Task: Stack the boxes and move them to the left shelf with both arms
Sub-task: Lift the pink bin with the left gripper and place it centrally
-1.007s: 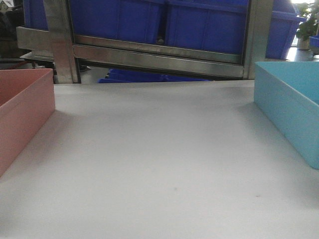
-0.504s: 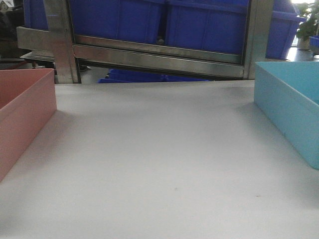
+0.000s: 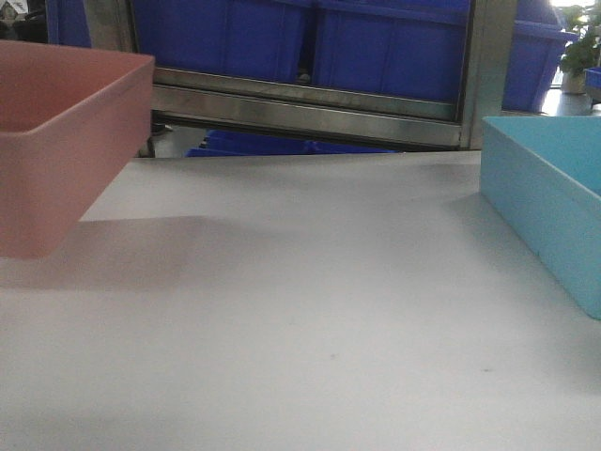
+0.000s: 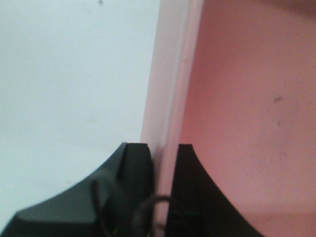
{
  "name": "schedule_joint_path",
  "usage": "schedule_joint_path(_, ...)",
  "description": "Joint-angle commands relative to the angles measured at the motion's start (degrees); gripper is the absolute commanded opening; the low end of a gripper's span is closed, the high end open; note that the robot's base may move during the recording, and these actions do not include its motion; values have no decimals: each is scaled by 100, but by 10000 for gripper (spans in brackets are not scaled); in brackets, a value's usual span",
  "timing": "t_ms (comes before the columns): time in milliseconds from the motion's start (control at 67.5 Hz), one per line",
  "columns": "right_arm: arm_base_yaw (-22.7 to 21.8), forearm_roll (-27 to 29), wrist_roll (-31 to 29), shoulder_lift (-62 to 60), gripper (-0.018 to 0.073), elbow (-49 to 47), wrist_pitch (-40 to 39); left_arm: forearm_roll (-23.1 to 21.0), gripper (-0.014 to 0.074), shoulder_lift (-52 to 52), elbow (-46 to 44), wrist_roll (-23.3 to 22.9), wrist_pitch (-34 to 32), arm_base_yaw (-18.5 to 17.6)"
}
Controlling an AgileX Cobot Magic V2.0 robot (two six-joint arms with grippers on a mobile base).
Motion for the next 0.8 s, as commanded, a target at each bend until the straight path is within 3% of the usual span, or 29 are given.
schedule_joint_path(0,-20,-34,-33,-106,67,-136,-544,-684,-1,-541,-229,-514,59,-344)
schedule_joint_path(104,-20,-34,-33,-106,67,-136,-544,-771,-1,-619,-229,-1131,146,-826)
schedule_joint_path(267,-20,-34,-33,-106,67,-136,-544,-747,-1,-619,-77,-1727,18,-1688)
schedule_joint_path(444,-20,-34,-33,-106,67,-136,-544,-136,-1,-619,502,-2664,-664,-2636)
schedule_joint_path(785,-20,-34,-33,-106,67,-136,-544,-112,-1,-619,1857,-3363,-2258,-3660)
